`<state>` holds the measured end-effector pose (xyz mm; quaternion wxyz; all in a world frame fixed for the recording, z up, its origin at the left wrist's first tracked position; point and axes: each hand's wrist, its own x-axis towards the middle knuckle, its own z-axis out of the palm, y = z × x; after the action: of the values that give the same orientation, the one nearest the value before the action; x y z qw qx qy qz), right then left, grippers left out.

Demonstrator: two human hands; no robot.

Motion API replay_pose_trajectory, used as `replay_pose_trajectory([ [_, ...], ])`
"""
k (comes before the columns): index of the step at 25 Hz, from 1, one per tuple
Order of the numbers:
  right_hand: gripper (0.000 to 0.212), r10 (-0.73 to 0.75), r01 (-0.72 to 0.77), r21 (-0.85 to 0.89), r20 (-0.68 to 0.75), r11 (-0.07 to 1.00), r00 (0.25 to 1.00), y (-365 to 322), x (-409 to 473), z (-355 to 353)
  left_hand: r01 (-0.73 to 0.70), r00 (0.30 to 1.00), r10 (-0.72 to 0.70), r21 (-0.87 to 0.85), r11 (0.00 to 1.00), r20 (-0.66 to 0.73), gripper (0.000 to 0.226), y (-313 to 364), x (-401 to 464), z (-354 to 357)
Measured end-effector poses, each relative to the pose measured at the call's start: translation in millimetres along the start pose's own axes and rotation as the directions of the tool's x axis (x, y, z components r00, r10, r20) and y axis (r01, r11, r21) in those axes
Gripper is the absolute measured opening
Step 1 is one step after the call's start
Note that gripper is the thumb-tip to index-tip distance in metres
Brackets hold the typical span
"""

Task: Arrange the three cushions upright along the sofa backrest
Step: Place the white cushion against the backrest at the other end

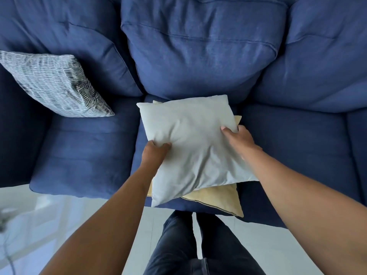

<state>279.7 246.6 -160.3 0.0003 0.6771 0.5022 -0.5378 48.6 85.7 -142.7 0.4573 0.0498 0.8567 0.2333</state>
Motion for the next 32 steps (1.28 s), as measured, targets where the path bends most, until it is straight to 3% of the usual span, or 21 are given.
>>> replay_pose_trajectory([
  [4,0.074,0.031,-0.044,0.159,0.079,0.986,0.996,11.1,-7.1,11.0,0.085,0.991,-0.062,-0.196,0.977,0.117,0.053,-2.7,0.0,-3.3],
  [9,0.075,0.015,-0.055,0.37,0.111,0.928,0.994,4.1,-51.9,3.0,0.005,0.985,0.036,-0.239,0.971,0.169,0.007,10.7,-36.9,-17.6],
  [12,0.058,-0.036,-0.015,0.46,0.101,0.888,0.994,-3.5,-86.9,-14.6,-0.048,0.974,0.096,-0.229,0.972,0.206,0.024,17.2,-61.5,-28.2],
  [15,0.048,-0.086,0.043,0.502,0.063,0.864,0.994,-5.8,-118.5,-32.6,-0.098,0.946,0.168,-0.248,0.964,0.278,0.015,22.6,-79.6,-36.8],
  [19,0.048,-0.114,0.131,0.509,-0.066,0.851,0.991,4.7,-152.3,-56.2,-0.195,0.887,0.279,-0.249,0.949,0.367,0.017,40.3,-95.8,-31.0],
  [24,0.065,-0.12,0.192,0.539,-0.168,0.82,0.979,29.1,-186.1,-92.1,-0.334,0.788,0.403,-0.227,0.915,0.465,0.021,70.1,-126.5,-4.2],
  [32,0.049,-0.081,0.22,0.593,-0.252,0.774,0.964,96.5,-220.1,-187.5,-0.525,0.629,0.461,-0.096,0.846,0.626,0.036,96.3,-192.1,70.3],
])
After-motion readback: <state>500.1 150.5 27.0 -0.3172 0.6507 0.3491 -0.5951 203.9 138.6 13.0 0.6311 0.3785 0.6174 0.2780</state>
